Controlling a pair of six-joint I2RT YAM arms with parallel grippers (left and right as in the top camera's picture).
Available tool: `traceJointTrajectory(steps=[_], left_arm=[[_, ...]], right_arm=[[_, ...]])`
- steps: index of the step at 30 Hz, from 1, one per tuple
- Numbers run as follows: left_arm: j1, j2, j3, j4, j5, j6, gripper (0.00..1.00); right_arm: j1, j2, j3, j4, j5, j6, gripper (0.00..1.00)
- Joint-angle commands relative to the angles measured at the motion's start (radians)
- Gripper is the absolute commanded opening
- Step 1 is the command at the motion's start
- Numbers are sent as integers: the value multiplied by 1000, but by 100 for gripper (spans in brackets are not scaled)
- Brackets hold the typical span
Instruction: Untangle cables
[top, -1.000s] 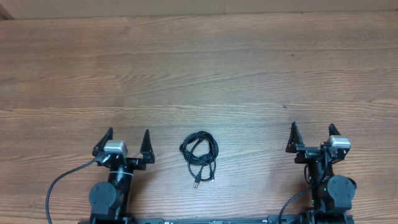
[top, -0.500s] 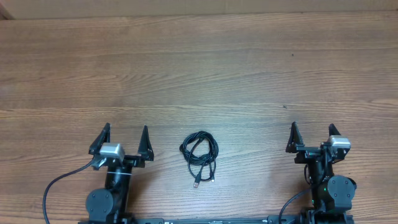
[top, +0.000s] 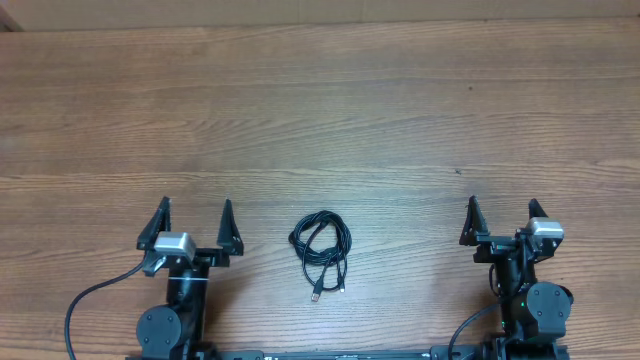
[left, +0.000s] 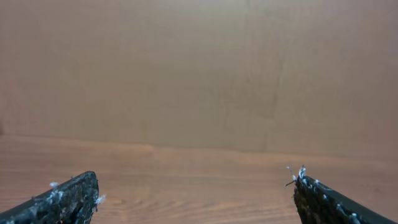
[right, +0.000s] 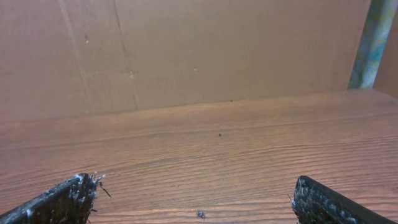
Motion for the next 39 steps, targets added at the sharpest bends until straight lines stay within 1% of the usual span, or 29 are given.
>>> traceJointTrajectory(steps=[1, 4, 8, 11, 12, 17, 24, 30, 34, 39], left_arm=[[1, -2, 5, 45, -44, 23, 100], [1, -2, 6, 76, 0, 9, 100], [1, -2, 6, 71, 8, -108, 99], [1, -2, 6, 80, 19, -221, 100], [1, -2, 6, 78, 32, -226, 100], [1, -2, 6, 54, 98, -221, 99], [1, -2, 6, 192, 230, -220, 100], [1, -2, 6, 266, 229, -219, 100], [1, -2, 8, 271, 228, -167, 100], [1, -2, 20, 270, 247, -170, 100]], right_arm=[[-3, -8, -11, 7, 9, 2, 100], [-3, -8, -11, 8, 9, 2, 100], [-3, -8, -11, 7, 9, 2, 100], [-3, -8, -11, 8, 9, 2, 100], [-3, -8, -11, 8, 9, 2, 100], [-3, -8, -11, 7, 9, 2, 100], [-3, -8, -11, 7, 9, 2, 100], [-3, -8, -11, 7, 9, 2, 100], [-3, -8, -11, 8, 9, 2, 100], [-3, -8, -11, 8, 9, 2, 100]])
